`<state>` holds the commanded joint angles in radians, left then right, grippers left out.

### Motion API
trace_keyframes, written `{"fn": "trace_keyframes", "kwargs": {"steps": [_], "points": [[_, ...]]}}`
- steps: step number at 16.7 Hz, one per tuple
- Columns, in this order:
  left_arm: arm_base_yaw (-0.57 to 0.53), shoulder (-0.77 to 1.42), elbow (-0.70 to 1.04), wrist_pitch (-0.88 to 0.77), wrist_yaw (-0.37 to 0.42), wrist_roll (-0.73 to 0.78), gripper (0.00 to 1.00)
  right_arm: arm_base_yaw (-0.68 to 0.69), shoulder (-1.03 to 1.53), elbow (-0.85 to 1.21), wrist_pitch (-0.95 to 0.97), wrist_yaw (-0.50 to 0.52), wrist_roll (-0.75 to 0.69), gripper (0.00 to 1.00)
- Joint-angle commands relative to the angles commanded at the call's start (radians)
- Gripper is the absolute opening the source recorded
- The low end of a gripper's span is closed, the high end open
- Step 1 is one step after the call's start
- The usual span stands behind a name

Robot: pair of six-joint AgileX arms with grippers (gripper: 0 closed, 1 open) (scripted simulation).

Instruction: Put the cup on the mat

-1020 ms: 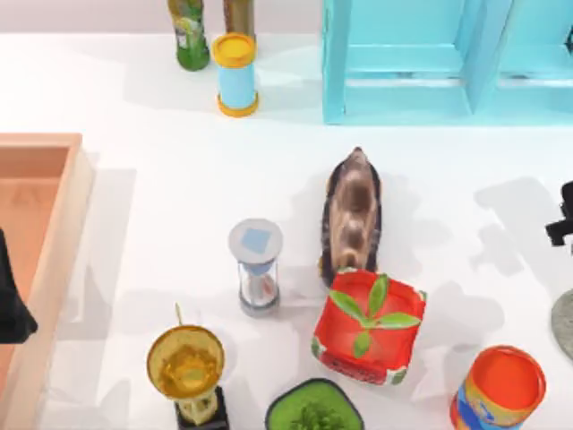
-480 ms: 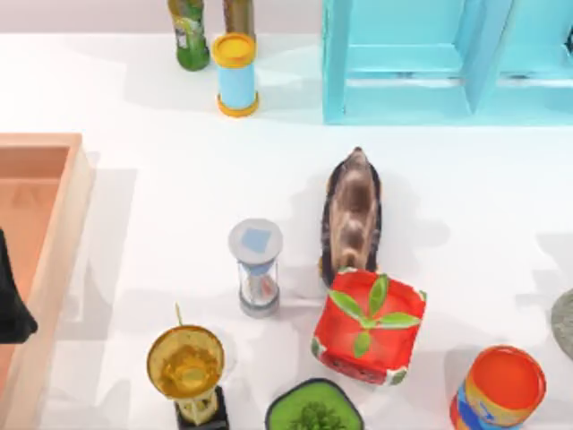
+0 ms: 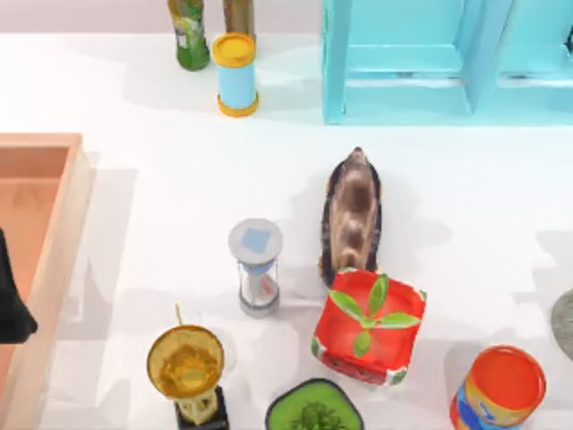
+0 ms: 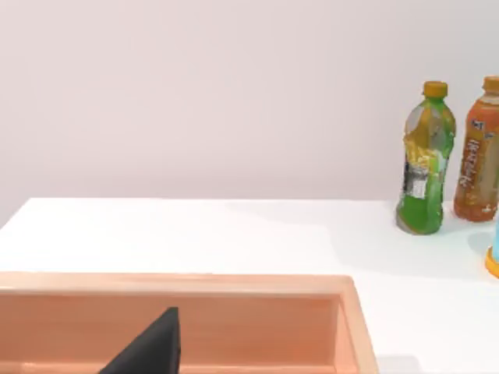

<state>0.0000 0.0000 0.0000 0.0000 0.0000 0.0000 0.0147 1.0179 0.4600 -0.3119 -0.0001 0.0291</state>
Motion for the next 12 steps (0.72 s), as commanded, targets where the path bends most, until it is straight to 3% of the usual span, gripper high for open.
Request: {"fn": "trace_keyframes", "kwargs": {"steps": [12], "points": [[0.000,0.000,0.000,0.000,0.000,0.000,1.00,0.000,0.212,-0.083,0.309,0.003,0.005,0.00]]}}
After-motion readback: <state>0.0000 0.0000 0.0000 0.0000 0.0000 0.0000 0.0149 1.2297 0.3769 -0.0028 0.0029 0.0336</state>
